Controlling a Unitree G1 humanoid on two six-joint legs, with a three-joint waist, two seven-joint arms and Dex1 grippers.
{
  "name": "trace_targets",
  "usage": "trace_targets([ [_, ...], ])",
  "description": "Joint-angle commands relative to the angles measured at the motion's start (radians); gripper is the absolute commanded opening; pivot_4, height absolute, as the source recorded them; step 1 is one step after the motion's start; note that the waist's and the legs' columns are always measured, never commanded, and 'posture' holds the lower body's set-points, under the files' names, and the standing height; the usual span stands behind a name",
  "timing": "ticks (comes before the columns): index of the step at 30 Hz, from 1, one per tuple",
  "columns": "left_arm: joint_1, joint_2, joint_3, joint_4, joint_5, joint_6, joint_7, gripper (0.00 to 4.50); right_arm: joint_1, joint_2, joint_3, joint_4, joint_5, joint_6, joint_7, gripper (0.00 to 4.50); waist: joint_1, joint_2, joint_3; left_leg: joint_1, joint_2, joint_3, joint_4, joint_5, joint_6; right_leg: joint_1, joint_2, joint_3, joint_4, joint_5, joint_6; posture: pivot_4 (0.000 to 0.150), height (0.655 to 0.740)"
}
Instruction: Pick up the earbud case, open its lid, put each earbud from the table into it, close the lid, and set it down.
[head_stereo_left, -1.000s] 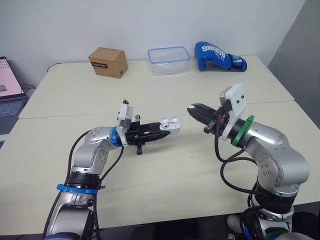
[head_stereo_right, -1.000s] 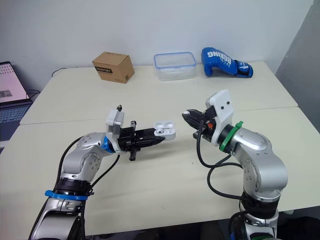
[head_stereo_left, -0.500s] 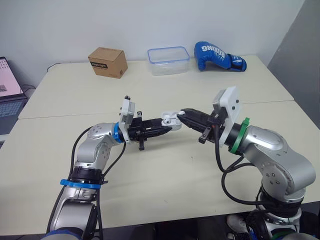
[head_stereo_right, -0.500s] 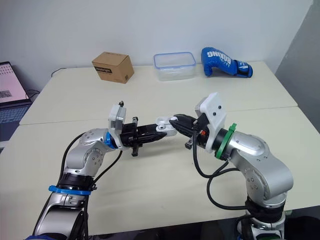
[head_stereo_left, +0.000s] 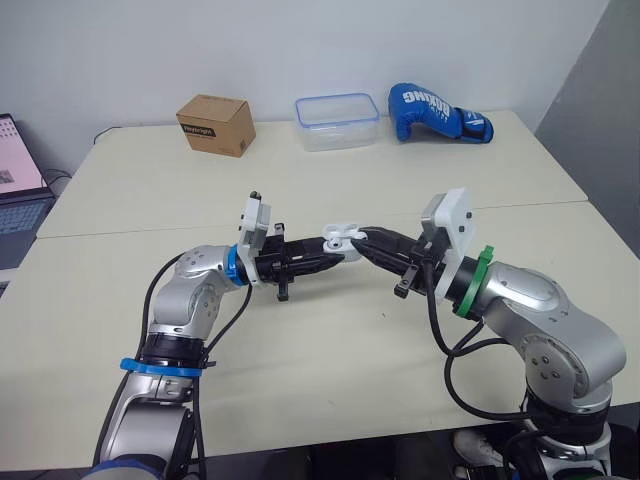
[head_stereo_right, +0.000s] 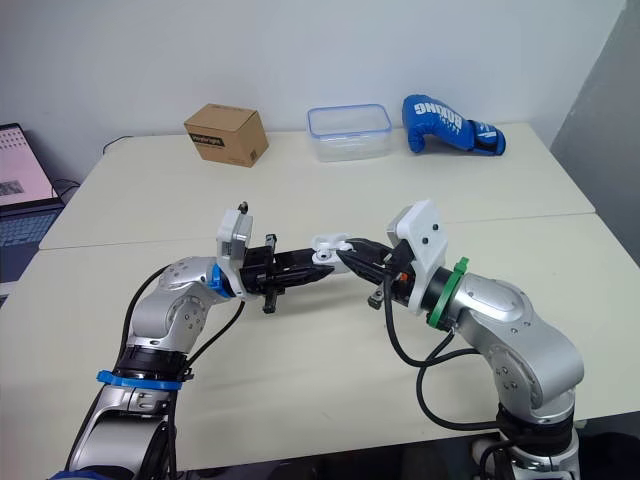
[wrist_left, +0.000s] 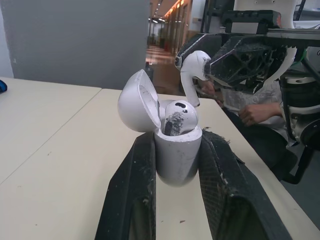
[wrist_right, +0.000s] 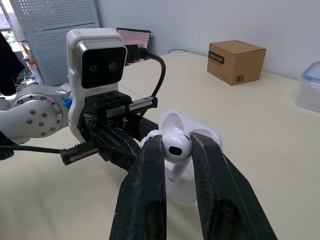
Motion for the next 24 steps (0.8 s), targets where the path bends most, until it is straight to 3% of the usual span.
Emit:
trace_targets([
  [1,-0.002,0.001,0.004,-0.048,-0.011,0.002,-0.006,0.82,-0.022,-0.007,-0.003,-0.009,0.029,-0.03,-0.023,0.38,0.0,0.0,0.0,0.0,0.0,0.0,0.0,0.0,0.0,0.0,0.0,0.0,0.0,0.0,0.0,0.15,0.7307],
  [24,0.003,-0.005,0.015,-0.083,-0.021,0.023,0.017,0.82,-0.056,-0.069,0.033,0.032,0.092,-0.008,-0.092,0.38,0.0,0.0,0.0,0.0,0.0,0.0,0.0,0.0,0.0,0.0,0.0,0.0,0.0,0.0,0.0,0.15,0.7307],
])
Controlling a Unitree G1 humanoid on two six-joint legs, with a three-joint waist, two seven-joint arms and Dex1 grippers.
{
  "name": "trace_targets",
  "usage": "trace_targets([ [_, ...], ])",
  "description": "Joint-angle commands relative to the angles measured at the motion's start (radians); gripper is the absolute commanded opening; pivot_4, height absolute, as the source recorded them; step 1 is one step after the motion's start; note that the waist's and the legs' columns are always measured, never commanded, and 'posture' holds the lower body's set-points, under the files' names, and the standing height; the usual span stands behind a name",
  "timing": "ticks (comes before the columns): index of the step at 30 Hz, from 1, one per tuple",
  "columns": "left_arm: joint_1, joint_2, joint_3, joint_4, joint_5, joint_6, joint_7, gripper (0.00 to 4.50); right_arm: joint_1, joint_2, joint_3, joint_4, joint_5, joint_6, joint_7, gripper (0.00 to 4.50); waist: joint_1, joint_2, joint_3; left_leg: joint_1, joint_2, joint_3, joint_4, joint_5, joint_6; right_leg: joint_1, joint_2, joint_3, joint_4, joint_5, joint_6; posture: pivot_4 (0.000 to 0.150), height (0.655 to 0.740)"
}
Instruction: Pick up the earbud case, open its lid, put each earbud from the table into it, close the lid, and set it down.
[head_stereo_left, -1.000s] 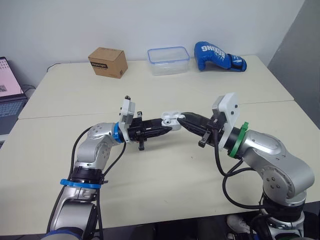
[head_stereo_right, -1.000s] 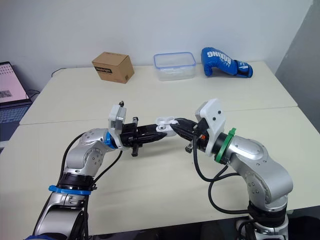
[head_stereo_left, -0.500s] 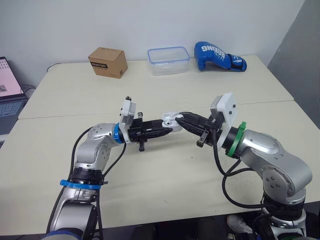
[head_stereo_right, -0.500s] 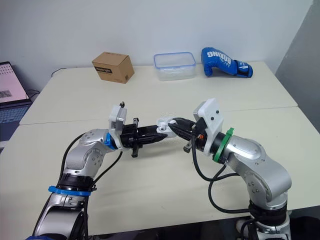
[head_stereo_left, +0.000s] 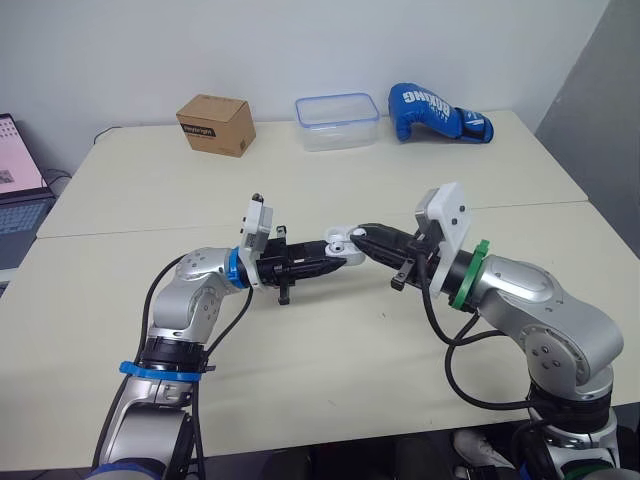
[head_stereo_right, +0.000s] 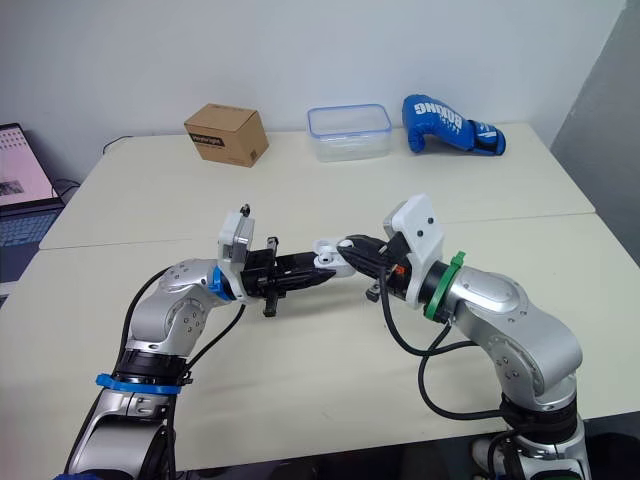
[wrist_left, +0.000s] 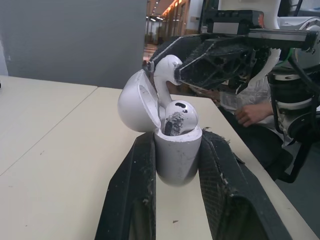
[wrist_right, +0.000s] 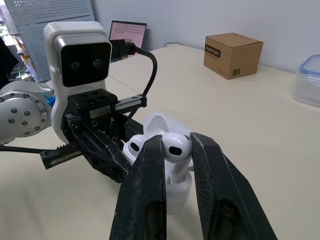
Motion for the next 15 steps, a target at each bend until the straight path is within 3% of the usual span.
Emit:
trace_targets([
  [1,-0.015,-0.004,0.017,-0.04,-0.019,-0.007,0.003,0.82,-0.017,-0.013,-0.004,-0.014,0.023,0.001,-0.011,0.38,0.0,0.0,0.0,0.0,0.0,0.0,0.0,0.0,0.0,0.0,0.0,0.0,0.0,0.0,0.0,0.15,0.7307],
  [15,-0.024,-0.01,0.021,-0.043,-0.024,-0.005,0.008,0.82,-0.013,-0.074,0.083,-0.004,-0.014,-0.041,-0.025,0.38,0.0,0.0,0.0,0.0,0.0,0.0,0.0,0.0,0.0,0.0,0.0,0.0,0.0,0.0,0.0,0.15,0.7307],
])
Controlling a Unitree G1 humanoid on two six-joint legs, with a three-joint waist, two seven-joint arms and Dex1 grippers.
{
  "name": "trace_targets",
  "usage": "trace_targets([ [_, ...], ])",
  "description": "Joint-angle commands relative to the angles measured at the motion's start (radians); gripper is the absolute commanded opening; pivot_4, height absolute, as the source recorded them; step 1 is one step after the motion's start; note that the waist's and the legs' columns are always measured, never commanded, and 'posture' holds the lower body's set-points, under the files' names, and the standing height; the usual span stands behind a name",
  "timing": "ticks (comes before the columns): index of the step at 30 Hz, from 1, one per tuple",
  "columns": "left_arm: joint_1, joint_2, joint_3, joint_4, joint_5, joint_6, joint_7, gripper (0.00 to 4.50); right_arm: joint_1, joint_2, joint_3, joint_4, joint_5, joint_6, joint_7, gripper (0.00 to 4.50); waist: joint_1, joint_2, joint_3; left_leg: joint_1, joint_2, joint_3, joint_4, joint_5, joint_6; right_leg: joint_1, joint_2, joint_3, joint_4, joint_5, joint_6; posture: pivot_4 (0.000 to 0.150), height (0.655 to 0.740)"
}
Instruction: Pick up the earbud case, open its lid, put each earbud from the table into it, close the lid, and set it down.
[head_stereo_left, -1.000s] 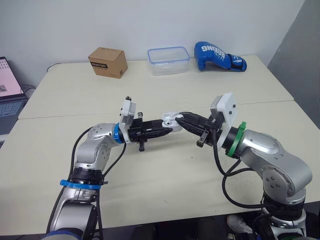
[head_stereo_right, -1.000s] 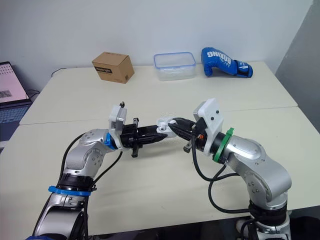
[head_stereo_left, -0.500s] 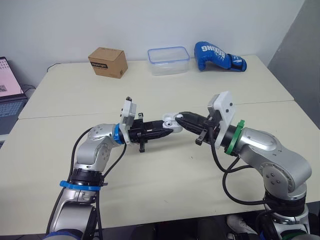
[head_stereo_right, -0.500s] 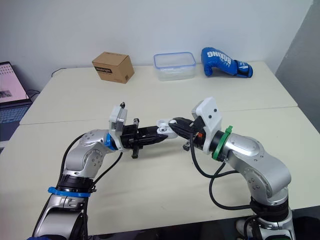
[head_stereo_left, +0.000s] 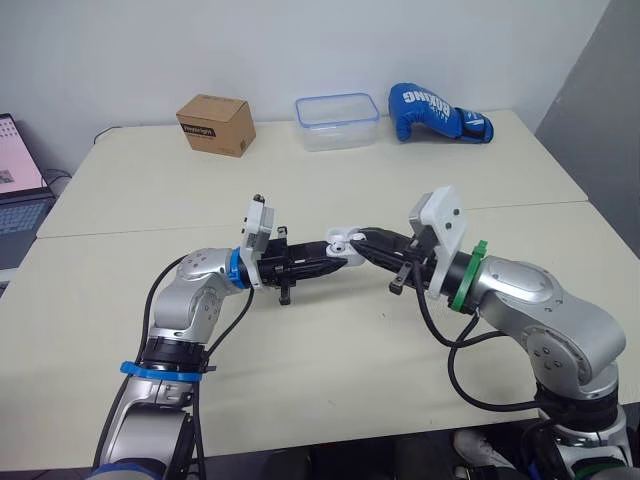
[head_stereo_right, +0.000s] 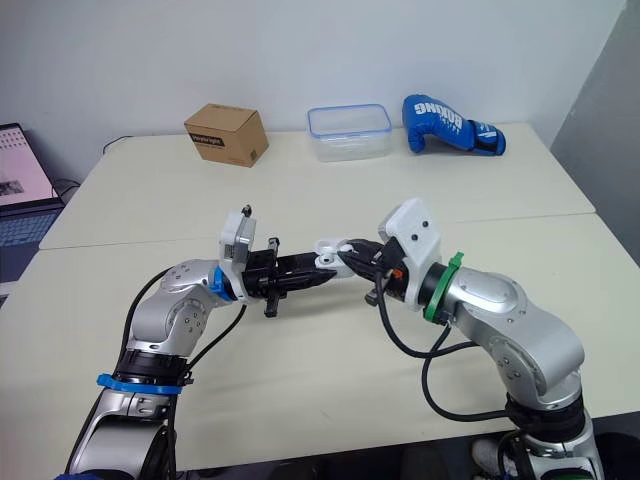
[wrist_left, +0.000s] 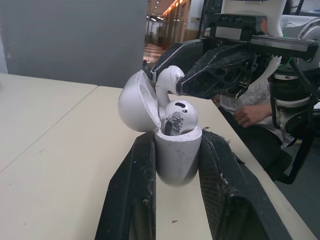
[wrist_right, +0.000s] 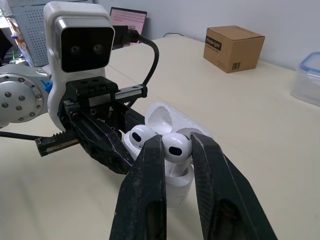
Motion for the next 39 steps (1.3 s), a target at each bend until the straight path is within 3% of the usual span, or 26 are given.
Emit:
trace_targets([
  [1,-0.024,-0.006,0.023,-0.042,-0.025,-0.011,0.002,0.82,-0.007,-0.013,0.033,-0.003,-0.008,-0.01,0.001,0.38,0.0,0.0,0.0,0.0,0.0,0.0,0.0,0.0,0.0,0.0,0.0,0.0,0.0,0.0,0.0,0.15,0.7307],
  [3,-0.024,-0.006,0.023,-0.042,-0.026,-0.011,0.002,0.82,-0.007,-0.019,0.037,-0.003,-0.008,-0.01,0.006,0.38,0.0,0.0,0.0,0.0,0.0,0.0,0.0,0.0,0.0,0.0,0.0,0.0,0.0,0.0,0.0,0.15,0.7307],
  [14,-0.022,0.0,0.022,-0.045,-0.027,-0.011,0.002,0.82,-0.008,-0.03,0.03,0.002,-0.017,-0.083,0.007,4.36,0.0,0.0,0.0,0.0,0.0,0.0,0.0,0.0,0.0,0.0,0.0,0.0,0.0,0.0,0.0,0.15,0.7307],
  [23,-0.017,0.004,0.02,-0.041,-0.021,-0.015,-0.01,0.82,-0.1,-0.124,-0.17,0.079,0.21,-0.015,0.138,4.36,0.001,0.0,0.0,0.0,0.0,0.0,0.0,0.0,0.0,0.001,0.0,0.0,-0.001,0.0,0.0,0.15,0.7307],
  [28,-0.012,0.005,0.019,-0.053,-0.022,-0.013,-0.011,0.82,-0.207,-0.157,-0.135,0.227,0.179,-0.024,0.161,2.88,0.0,0.0,0.0,0.0,0.0,0.0,0.0,0.0,0.0,0.0,0.0,0.0,0.0,0.0,0.0,0.15,0.7307],
  [29,-0.01,0.005,0.019,-0.058,-0.023,-0.011,-0.011,0.82,-0.226,-0.161,-0.107,0.266,0.147,-0.045,0.169,2.34,0.0,0.0,0.0,0.0,0.0,0.0,0.0,0.0,0.0,0.0,0.0,0.0,0.0,0.0,0.0,0.15,0.7307],
  [35,-0.004,0.004,0.016,-0.074,-0.024,-0.007,-0.009,0.82,-0.297,-0.152,0.032,0.455,-0.002,-0.197,0.255,0.24,-0.002,0.0,0.0,0.0,0.0,0.001,0.0,0.0,0.0,0.0,0.0,0.0,-0.001,0.0,0.0,0.15,0.7307],
  [36,-0.003,0.005,0.016,-0.076,-0.025,-0.006,-0.008,0.82,-0.304,-0.154,0.056,0.477,-0.024,-0.222,0.28,0.02,-0.002,0.0,0.0,0.0,0.0,0.001,0.0,0.0,0.0,0.0,0.0,0.0,-0.001,0.0,0.0,0.15,0.7307],
  [39,-0.003,0.008,0.017,-0.081,-0.026,-0.003,-0.008,0.82,-0.322,-0.161,0.123,0.531,-0.088,-0.296,0.356,0.02,-0.002,0.0,0.0,0.0,0.0,0.001,0.0,0.0,0.0,0.0,0.0,0.0,-0.001,0.0,0.0,0.15,0.7307],
])
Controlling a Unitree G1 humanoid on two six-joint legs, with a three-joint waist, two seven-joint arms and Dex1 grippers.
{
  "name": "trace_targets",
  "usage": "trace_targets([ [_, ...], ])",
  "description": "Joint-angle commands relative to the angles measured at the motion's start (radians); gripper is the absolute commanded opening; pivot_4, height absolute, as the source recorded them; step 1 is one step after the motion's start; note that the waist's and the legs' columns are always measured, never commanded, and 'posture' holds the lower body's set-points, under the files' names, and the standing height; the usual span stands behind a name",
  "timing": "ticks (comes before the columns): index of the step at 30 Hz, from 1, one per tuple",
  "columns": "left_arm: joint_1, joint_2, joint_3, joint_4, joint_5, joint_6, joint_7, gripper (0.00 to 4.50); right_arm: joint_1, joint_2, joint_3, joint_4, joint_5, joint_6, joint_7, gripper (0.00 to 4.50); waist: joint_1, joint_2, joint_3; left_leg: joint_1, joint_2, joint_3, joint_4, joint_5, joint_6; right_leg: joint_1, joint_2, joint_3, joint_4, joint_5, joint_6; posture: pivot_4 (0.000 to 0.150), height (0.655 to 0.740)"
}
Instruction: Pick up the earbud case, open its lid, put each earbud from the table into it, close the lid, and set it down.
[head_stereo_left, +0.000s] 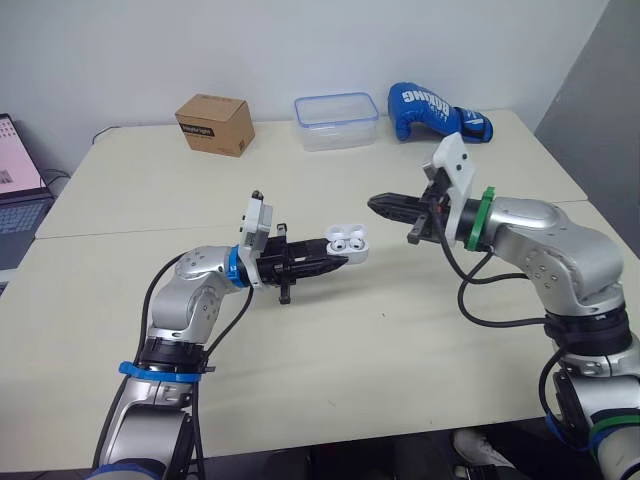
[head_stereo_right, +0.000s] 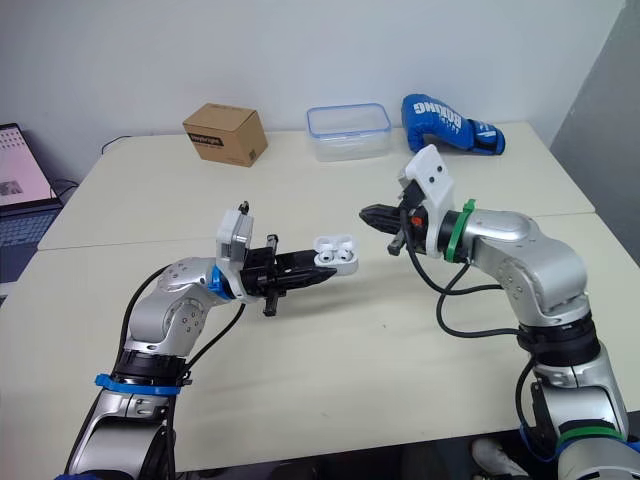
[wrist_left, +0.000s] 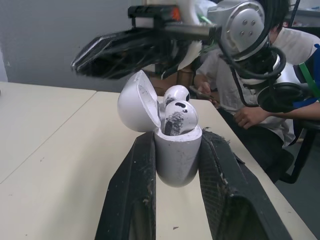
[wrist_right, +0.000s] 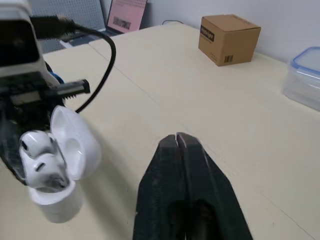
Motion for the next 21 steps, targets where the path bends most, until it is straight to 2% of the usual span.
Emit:
trace_targets([
  [1,-0.005,0.007,0.012,-0.045,-0.02,-0.001,-0.005,0.82,-0.047,-0.015,0.067,0.034,-0.075,-0.102,0.103,0.02,0.0,0.0,0.0,0.0,0.0,0.0,0.0,0.0,0.0,0.0,0.0,0.0,0.0,0.0,0.0,0.15,0.7307],
  [8,0.002,0.012,0.012,-0.055,-0.021,0.006,-0.001,0.82,-0.049,0.028,0.108,0.059,-0.135,-0.169,0.156,0.02,0.0,0.0,0.0,0.0,0.0,0.0,0.0,0.0,0.0,0.0,0.0,0.0,0.0,0.0,0.0,0.15,0.7307],
  [21,0.013,0.024,0.012,-0.065,-0.017,0.039,0.026,0.82,-0.029,0.072,0.058,0.012,-0.132,-0.228,0.167,0.02,0.001,0.0,0.0,0.0,0.0,-0.001,0.0,0.0,0.0,0.0,0.0,0.0,0.0,0.0,0.0,0.15,0.7307],
])
